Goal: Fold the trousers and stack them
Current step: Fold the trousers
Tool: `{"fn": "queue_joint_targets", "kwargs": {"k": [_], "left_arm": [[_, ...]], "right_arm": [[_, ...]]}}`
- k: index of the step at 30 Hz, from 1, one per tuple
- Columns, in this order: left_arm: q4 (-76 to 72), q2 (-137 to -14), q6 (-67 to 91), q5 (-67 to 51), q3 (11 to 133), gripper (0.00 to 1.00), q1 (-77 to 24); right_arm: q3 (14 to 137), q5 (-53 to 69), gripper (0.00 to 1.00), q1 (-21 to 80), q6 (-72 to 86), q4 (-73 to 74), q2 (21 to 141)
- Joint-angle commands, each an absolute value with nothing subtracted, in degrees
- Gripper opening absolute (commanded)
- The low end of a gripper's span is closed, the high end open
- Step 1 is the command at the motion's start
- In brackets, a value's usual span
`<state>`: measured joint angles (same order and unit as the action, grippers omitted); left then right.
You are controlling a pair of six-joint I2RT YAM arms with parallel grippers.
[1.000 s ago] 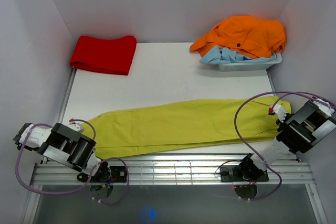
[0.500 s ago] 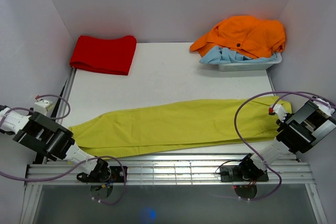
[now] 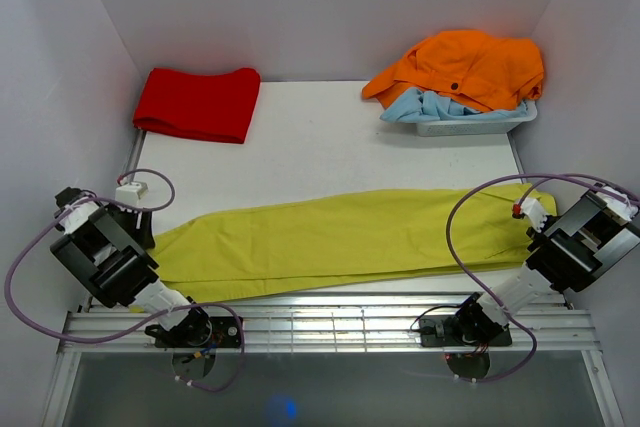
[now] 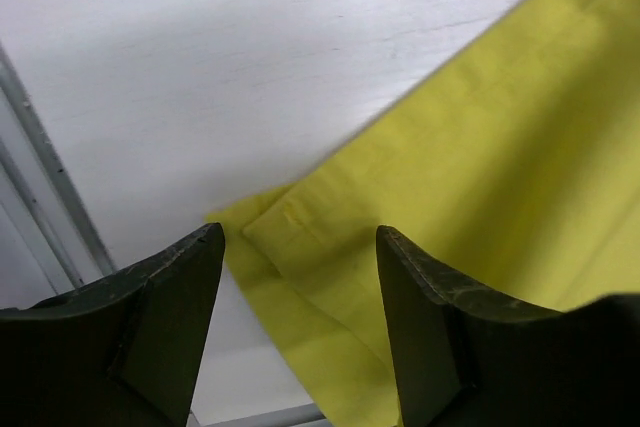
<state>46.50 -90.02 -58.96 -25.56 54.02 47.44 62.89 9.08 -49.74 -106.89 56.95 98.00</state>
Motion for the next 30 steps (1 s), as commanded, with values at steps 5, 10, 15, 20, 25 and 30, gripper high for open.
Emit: {"fn": "queue_joint_targets", "kwargs": {"k": [5,10,15,20,25,30], "left_arm": [[37.0,-91.4,-51.3,-18.0,50.7,0.52,43.9],[36.6,-103.5,-44.1,-16.5,59.1,0.03,39.8],[36.2,-115.5,-38.3,-14.2,74.5,0.00,33.3],[38.1,-127.8,-35.0,-10.8,90.9,0.00,28.0],[45.1,-132.5,-33.7,-13.2,104.3,0.24,27.0],[49.3,-123.4,-36.8,-20.6,102.9,0.79,27.8]], "right_arm": [[64.0,6.6,0.08,-49.6,-106.4,50.9,97.6],[62.5,5.9,0.08,-49.0,-105.1,48.1,98.2],[62.4,6.3,0.08,-48.3,-103.5,46.8,98.6],[61.3,6.9,0.08,-45.8,-101.3,44.5,98.2],[61.4,7.5,0.17,-43.2,-99.7,41.4,96.4],[67.7,15.8,0.62,-43.1,-100.4,51.4,91.3]]}}
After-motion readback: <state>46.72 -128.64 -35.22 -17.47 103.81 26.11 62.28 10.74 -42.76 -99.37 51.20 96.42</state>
